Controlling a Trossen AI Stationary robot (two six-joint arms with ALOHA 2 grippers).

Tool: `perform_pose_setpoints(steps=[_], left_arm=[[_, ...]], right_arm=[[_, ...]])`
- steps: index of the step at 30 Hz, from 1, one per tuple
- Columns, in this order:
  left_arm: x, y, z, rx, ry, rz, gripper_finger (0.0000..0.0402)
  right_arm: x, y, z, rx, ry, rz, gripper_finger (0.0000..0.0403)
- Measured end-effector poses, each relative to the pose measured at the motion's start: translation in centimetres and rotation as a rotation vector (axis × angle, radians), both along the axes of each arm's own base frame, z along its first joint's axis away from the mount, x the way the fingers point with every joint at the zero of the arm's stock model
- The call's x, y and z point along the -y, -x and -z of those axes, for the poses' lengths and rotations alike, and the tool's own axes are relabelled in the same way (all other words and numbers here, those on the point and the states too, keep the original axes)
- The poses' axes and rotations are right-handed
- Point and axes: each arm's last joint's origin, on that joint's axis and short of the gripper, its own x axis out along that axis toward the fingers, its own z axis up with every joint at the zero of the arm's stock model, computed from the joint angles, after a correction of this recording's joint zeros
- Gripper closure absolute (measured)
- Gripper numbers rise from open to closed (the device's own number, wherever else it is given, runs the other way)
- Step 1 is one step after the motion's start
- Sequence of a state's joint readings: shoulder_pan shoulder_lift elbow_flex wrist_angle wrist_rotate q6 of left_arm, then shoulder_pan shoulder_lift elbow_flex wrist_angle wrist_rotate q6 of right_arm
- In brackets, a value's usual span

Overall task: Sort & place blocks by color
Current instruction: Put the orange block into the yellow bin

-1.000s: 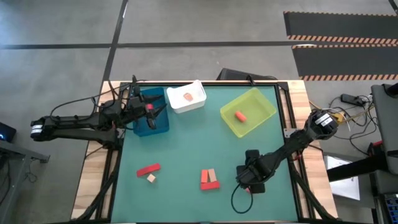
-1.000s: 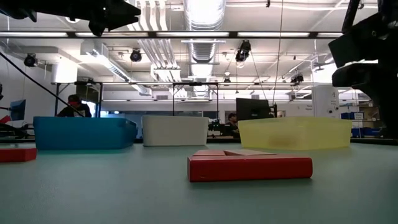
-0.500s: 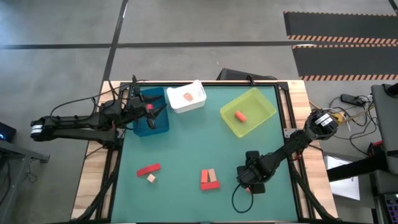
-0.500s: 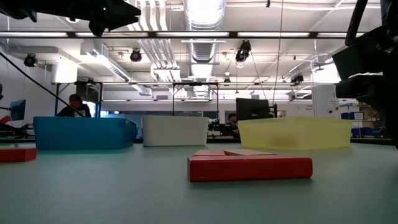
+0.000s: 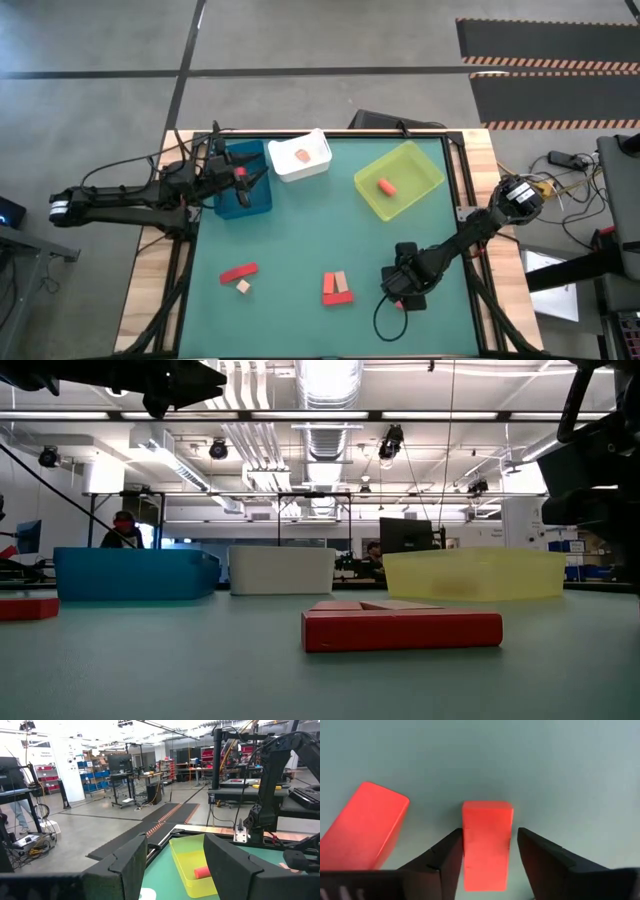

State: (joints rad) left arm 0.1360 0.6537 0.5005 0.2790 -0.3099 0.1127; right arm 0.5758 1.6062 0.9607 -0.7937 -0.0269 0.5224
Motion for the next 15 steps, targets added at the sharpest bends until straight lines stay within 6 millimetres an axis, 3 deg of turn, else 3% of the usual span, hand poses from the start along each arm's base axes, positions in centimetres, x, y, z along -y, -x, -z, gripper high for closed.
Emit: perform_pose_setpoints(steps=[8, 15], left_arm=[[0.00, 0.00, 0.01, 0.000, 0.000, 0.000, 0.0221], [0.01, 0.00, 0.04, -0.001, 0.000, 0.000, 0.0221]], right_arm=[[-0.11, -0.17, -0.01, 0.018, -0.012, 0.000, 0.0278], [-0.12, -0.18, -0.01, 0.018, -0.012, 0.001, 0.0278]])
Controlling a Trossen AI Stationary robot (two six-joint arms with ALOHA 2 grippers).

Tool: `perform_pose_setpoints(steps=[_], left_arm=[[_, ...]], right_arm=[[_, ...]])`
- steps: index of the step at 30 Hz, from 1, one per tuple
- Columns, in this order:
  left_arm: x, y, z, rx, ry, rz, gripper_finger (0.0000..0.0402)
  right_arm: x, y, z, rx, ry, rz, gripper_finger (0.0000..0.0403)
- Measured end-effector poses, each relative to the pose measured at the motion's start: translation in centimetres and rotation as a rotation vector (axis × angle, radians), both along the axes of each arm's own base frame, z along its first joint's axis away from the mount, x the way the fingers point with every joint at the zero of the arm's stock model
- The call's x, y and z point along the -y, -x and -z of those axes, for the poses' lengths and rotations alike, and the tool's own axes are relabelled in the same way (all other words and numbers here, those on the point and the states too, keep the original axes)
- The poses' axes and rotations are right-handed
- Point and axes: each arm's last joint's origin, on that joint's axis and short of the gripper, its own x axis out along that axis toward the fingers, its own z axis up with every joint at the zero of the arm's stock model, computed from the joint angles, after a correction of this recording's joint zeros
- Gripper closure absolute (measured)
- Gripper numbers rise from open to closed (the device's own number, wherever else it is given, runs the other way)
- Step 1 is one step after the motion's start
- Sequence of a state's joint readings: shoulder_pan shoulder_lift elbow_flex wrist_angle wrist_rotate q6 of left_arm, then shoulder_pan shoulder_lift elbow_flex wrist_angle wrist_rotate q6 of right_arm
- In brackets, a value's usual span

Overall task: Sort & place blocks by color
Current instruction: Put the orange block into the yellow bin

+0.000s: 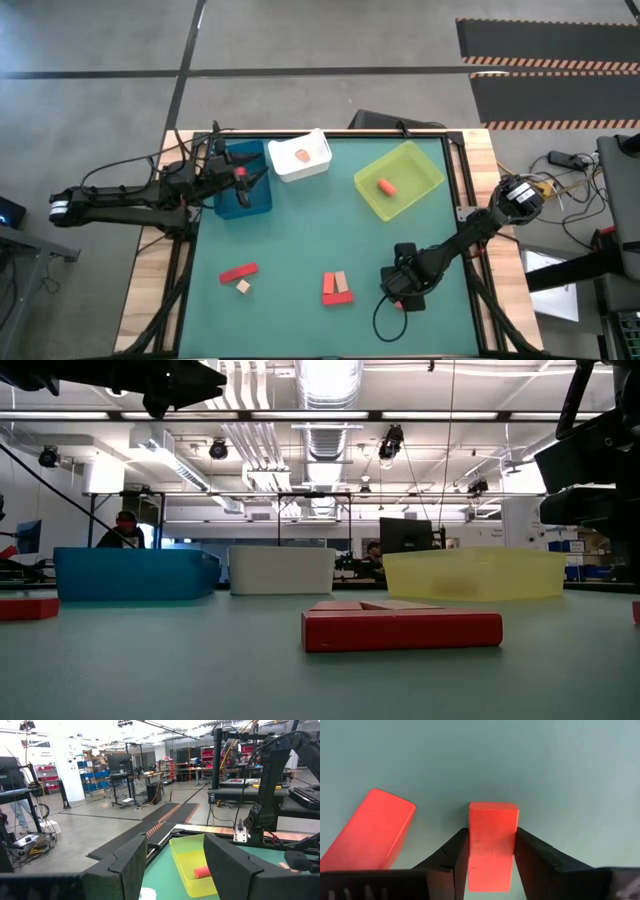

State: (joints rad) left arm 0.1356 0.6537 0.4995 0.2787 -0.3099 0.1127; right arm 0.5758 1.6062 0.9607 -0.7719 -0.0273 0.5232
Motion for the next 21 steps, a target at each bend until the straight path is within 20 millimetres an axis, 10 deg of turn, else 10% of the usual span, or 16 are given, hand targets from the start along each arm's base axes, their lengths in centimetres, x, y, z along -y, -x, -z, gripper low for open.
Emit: perform_pose_setpoints(steps=[21], left_arm=[[0.0, 0.0, 0.0, -0.004, 0.001, 0.000, 0.0221]], right_arm=[[0.2, -3.2, -4.6, 0.089, 0.019, 0.313, 0.0282]])
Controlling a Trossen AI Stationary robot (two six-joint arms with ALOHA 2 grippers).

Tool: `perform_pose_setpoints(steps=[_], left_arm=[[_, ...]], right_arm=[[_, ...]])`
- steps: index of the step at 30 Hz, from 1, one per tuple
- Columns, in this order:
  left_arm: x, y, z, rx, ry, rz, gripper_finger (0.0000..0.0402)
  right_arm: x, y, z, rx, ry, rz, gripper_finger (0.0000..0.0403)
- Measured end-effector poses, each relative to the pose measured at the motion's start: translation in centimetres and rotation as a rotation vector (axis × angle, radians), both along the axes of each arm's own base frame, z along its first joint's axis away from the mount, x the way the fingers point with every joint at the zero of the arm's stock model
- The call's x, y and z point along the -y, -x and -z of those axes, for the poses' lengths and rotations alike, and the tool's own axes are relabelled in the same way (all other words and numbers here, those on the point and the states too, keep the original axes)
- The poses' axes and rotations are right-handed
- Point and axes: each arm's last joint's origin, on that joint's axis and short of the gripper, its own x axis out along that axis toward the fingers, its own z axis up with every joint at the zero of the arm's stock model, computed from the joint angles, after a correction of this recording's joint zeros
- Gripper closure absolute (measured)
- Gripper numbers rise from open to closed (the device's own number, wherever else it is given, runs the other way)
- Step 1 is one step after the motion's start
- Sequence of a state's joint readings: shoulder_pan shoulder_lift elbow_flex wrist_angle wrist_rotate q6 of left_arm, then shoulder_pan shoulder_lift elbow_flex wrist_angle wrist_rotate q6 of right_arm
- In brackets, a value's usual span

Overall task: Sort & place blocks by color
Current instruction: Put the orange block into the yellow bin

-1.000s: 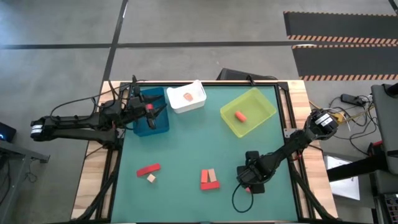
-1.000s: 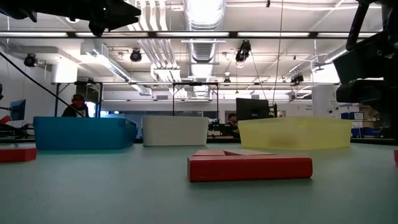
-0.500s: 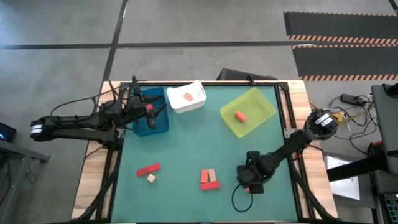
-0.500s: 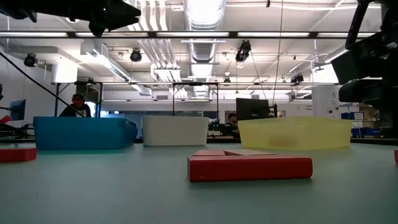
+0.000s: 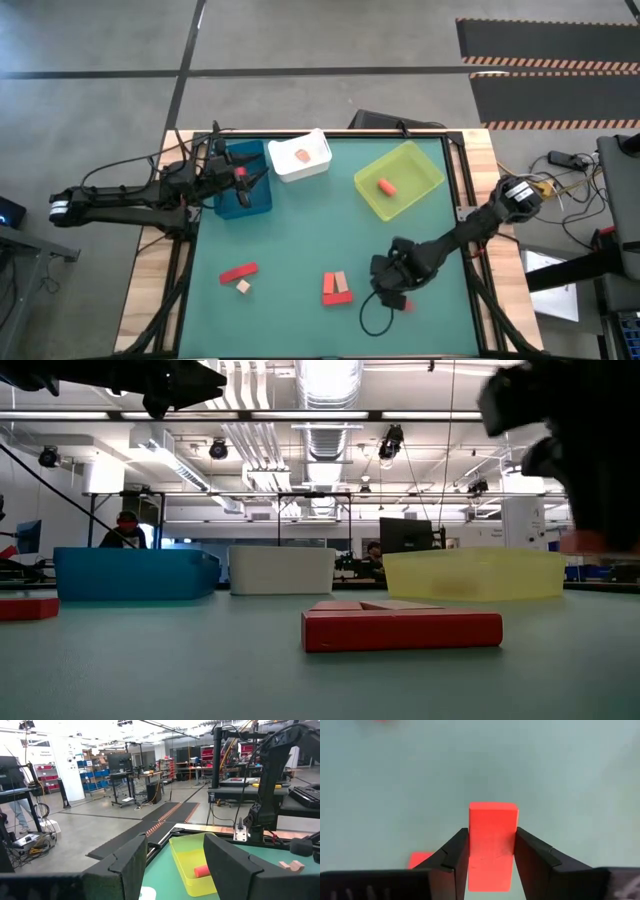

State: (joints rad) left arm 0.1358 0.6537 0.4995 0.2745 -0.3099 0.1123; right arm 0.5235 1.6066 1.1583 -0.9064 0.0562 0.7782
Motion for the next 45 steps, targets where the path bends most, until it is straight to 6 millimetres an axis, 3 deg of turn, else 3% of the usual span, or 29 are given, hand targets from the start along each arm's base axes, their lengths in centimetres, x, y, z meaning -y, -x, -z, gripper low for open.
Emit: perform_pose_setpoints(steps=[10, 20, 27, 36, 45], left_arm=[[0.0, 0.0, 0.0, -0.003, 0.001, 0.000, 0.0221], [0.0, 0.0, 0.1, -0.006, 0.002, 0.001, 0.0221], [0.0, 0.0, 0.1, -0.007, 0.003, 0.001, 0.0221], [0.0, 0.0, 0.1, -0.013, 0.004, 0.004, 0.0221], [0.0, 0.0, 0.2, -0.019, 0.005, 0.004, 0.0221]], right_arm=[[3.2, -3.5, -4.2, 0.094, -0.018, 0.183, 0.0279], [9.4, -5.9, -8.3, 0.134, -0.024, 0.442, 0.0278], [14.2, -5.9, -9.8, 0.075, -0.021, 0.555, 0.0280], [20.4, -5.4, -9.7, 0.046, -0.068, 0.637, 0.0276], [26.3, -3.4, -9.5, 0.010, -0.041, 0.669, 0.0278]])
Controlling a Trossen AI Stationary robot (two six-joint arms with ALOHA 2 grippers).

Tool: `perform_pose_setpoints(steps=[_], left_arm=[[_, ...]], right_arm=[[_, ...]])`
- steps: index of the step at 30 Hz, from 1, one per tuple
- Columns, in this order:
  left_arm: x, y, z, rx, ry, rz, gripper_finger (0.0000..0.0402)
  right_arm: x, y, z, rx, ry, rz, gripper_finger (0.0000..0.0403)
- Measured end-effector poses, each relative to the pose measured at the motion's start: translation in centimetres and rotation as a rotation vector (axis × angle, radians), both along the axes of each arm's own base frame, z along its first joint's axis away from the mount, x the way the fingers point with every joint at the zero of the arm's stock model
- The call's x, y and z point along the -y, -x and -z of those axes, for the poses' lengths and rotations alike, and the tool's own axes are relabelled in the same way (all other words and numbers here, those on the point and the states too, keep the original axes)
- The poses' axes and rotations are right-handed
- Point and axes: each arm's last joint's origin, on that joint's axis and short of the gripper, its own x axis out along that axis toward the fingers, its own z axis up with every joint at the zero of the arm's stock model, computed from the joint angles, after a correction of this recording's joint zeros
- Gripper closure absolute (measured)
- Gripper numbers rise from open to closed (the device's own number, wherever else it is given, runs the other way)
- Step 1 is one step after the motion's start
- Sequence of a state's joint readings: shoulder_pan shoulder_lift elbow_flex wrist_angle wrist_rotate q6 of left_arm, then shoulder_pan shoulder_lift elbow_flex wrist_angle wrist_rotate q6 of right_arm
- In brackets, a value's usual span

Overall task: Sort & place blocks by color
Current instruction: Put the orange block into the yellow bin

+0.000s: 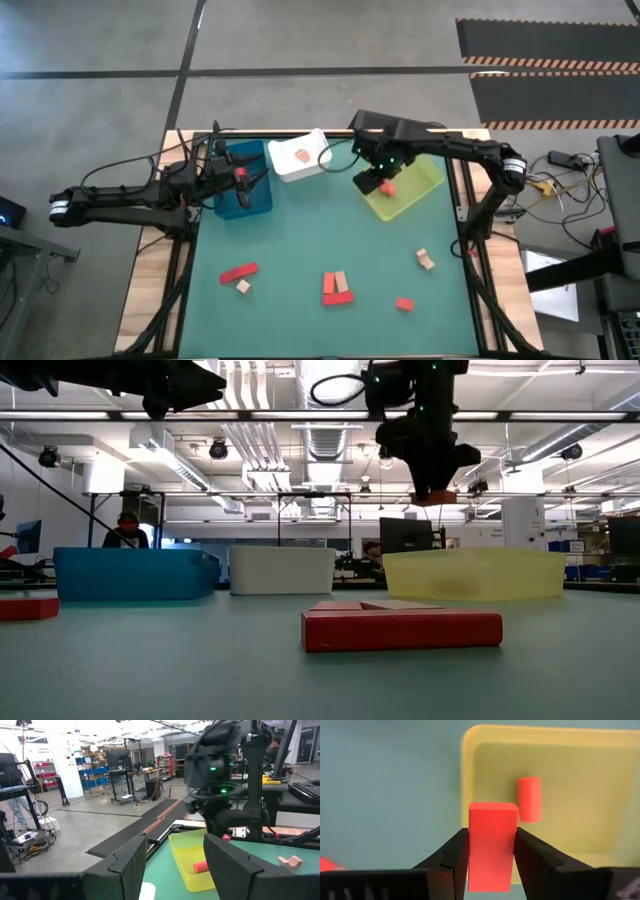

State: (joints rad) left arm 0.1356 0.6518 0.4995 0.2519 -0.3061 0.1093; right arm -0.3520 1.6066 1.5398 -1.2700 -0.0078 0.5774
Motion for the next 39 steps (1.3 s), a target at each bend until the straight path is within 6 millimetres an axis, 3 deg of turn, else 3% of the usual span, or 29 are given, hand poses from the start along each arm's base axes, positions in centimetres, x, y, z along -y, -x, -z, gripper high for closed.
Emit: perform_pose_setpoints(steps=[6, 13, 28, 39], left_arm=[[0.0, 0.0, 0.0, 0.000, 0.000, 0.000, 0.0221], [0.0, 0.0, 0.0, 0.000, 0.000, 0.000, 0.0221], [0.0, 0.0, 0.0, 0.000, -0.001, 0.000, 0.0221], [0.0, 0.0, 0.0, -0.002, -0.001, 0.000, 0.0221]], right_arm=[[3.1, 1.4, 0.3, -0.016, 0.008, -0.009, 0.0280], [5.4, 3.1, 1.4, -0.053, -0.002, -0.011, 0.0280], [8.1, 6.5, 6.7, -0.120, -0.035, 0.011, 0.0281], [9.5, 8.0, 9.0, -0.095, -0.011, 0.011, 0.0280]])
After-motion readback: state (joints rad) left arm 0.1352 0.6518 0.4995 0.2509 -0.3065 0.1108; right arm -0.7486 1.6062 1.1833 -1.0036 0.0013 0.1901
